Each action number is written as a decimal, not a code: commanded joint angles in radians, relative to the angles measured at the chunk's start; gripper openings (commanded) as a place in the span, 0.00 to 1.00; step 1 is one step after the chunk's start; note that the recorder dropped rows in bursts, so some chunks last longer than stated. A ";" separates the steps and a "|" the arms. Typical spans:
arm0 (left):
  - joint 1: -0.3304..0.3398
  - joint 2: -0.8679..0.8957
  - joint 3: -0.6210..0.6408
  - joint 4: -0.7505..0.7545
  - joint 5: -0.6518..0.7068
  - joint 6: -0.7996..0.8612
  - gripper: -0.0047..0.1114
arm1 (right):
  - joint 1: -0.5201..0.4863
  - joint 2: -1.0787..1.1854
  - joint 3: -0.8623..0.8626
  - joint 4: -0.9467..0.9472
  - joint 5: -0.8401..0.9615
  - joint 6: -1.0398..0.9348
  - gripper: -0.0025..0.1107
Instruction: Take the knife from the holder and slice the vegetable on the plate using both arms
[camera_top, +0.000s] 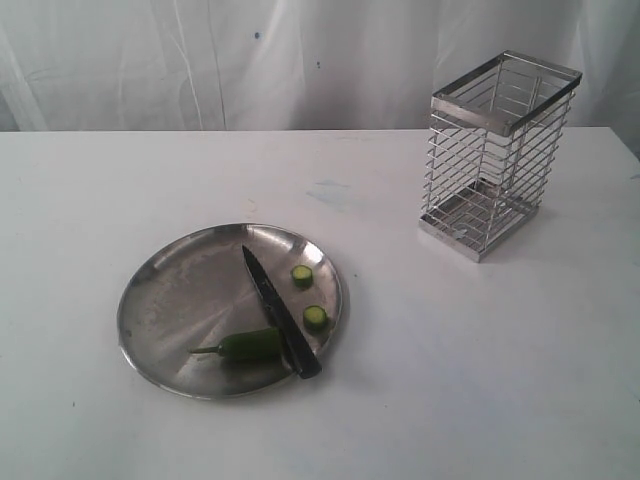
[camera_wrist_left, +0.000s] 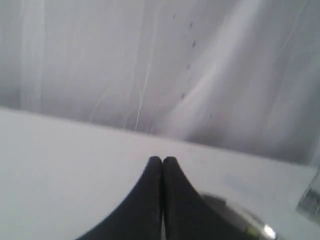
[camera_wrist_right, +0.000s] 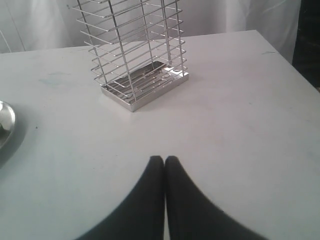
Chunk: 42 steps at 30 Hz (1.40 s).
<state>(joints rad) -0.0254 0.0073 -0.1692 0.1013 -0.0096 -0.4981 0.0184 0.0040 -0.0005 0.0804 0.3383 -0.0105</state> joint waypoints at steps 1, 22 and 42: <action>0.003 -0.007 0.070 -0.084 0.254 0.052 0.04 | 0.002 -0.004 0.001 -0.002 -0.003 -0.013 0.02; 0.094 -0.007 0.157 -0.141 0.459 0.272 0.04 | 0.002 -0.004 0.001 -0.002 -0.003 -0.013 0.02; 0.059 -0.007 0.169 -0.262 0.333 0.636 0.04 | 0.002 -0.004 0.001 -0.002 -0.003 -0.013 0.02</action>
<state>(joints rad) 0.0578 0.0035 -0.0035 -0.1636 0.3093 0.0841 0.0184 0.0040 -0.0005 0.0804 0.3387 -0.0120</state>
